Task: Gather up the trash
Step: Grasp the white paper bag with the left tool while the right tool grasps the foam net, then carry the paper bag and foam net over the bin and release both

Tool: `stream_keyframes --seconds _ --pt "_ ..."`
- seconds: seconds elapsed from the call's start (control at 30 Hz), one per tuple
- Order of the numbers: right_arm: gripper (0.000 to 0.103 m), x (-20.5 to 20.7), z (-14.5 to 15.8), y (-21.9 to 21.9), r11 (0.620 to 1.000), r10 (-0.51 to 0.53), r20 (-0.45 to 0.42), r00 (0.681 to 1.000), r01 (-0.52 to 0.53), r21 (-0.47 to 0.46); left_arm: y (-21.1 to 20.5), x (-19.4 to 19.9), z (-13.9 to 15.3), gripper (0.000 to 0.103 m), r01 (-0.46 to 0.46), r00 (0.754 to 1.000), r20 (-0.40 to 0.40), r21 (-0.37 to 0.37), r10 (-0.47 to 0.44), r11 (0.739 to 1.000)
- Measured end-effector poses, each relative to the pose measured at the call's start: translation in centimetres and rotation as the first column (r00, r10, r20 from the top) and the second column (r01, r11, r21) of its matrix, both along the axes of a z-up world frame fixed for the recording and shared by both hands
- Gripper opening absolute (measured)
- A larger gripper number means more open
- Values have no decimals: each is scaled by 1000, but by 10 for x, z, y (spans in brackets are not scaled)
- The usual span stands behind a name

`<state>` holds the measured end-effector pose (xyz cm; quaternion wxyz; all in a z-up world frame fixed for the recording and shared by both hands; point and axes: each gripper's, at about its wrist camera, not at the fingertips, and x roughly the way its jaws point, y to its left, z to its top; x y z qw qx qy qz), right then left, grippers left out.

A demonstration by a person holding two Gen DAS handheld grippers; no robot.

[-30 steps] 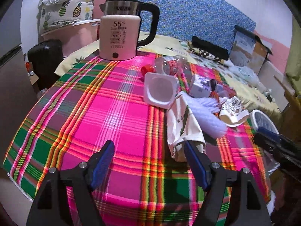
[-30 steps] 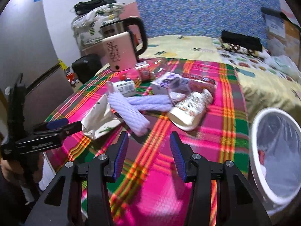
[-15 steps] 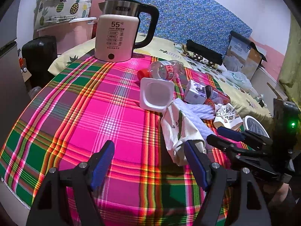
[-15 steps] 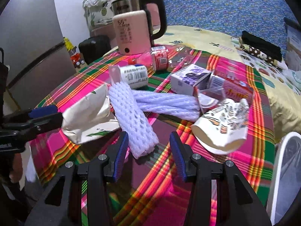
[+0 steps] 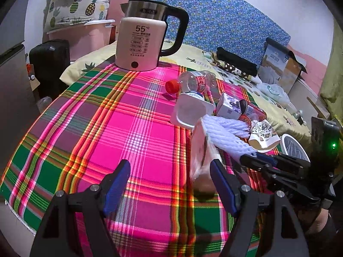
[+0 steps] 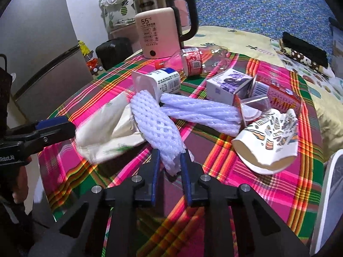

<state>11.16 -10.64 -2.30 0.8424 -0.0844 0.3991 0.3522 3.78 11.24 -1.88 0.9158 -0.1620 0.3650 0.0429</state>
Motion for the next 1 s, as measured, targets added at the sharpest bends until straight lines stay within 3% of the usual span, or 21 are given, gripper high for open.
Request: stream_keyframes --seconds 0.37,0.47,0.67,1.0 --pt "18 -10 14 -30 995 -94 24 995 93 42 -22 21 -11 78 74 997 -34 -33 -76 997" --pt "18 -9 14 -37 992 -122 28 992 121 44 -27 31 -18 67 81 995 -64 -36 -83 996" --pt "18 -10 15 -47 986 -162 34 986 160 54 -44 37 -21 33 94 991 -96 19 -91 995" --pt "18 -20 24 -66 976 -209 61 976 204 78 -61 29 -7 30 107 992 -73 112 -100 988"
